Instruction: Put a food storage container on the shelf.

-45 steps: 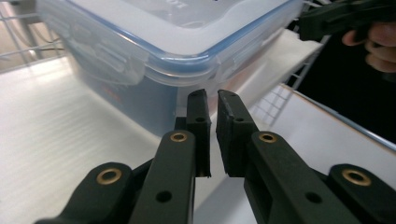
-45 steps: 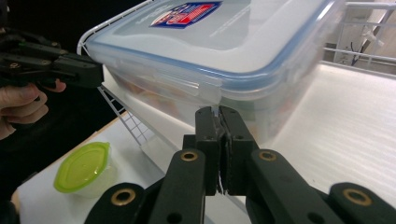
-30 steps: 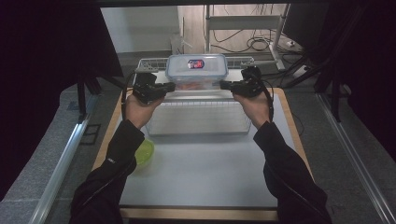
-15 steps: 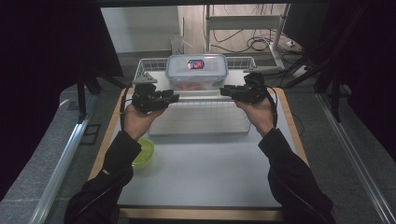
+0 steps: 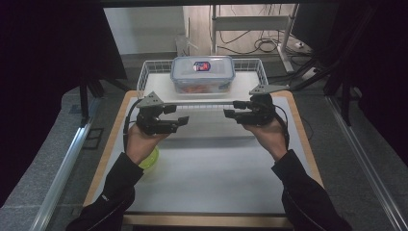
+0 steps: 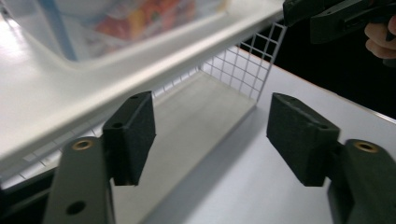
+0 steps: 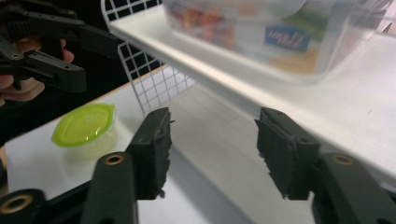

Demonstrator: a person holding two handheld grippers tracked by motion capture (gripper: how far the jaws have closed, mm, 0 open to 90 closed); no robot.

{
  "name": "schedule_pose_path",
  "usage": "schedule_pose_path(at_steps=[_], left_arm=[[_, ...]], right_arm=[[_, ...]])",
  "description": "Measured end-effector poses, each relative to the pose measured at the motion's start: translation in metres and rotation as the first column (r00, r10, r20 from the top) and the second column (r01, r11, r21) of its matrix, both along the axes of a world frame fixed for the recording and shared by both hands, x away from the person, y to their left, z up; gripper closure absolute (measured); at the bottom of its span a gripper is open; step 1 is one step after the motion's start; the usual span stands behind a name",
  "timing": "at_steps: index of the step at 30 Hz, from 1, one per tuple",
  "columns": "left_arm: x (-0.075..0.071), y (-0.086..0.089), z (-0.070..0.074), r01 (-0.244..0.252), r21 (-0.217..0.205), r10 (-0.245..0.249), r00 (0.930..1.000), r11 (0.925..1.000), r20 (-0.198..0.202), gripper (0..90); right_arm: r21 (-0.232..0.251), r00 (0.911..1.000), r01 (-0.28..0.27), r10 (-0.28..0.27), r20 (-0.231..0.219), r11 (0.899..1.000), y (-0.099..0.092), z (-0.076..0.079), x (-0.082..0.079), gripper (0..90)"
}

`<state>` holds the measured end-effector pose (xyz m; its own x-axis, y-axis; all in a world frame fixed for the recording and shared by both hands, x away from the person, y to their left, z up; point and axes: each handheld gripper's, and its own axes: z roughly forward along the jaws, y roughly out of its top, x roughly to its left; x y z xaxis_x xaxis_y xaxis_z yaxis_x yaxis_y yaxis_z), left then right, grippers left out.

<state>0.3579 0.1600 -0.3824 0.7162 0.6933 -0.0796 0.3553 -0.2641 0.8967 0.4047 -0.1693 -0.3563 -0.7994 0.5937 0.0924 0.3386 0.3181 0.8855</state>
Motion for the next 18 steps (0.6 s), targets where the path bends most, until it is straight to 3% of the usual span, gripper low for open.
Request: schedule_pose_path(at_steps=[7,11,18], left_arm=[[-0.015,-0.009,-0.014,0.025,0.023,-0.025,0.9993,0.9994,-0.027,26.3],[-0.024,-0.013,-0.022,0.038,0.038,-0.037,0.9990,0.9986,-0.025,20.7],[-0.040,-0.019,-0.038,0.042,0.056,-0.041,0.9989,0.9976,-0.022,13.6]], right_arm=[[-0.030,0.9999,-0.009,0.009,0.014,1.000,-0.003,-0.015,-0.017,33.9],[-0.043,0.9999,-0.013,0.014,0.003,0.999,-0.005,-0.027,-0.023,28.3],[-0.071,0.9997,-0.006,0.008,0.022,0.997,-0.009,-0.045,-0.033,17.1]])
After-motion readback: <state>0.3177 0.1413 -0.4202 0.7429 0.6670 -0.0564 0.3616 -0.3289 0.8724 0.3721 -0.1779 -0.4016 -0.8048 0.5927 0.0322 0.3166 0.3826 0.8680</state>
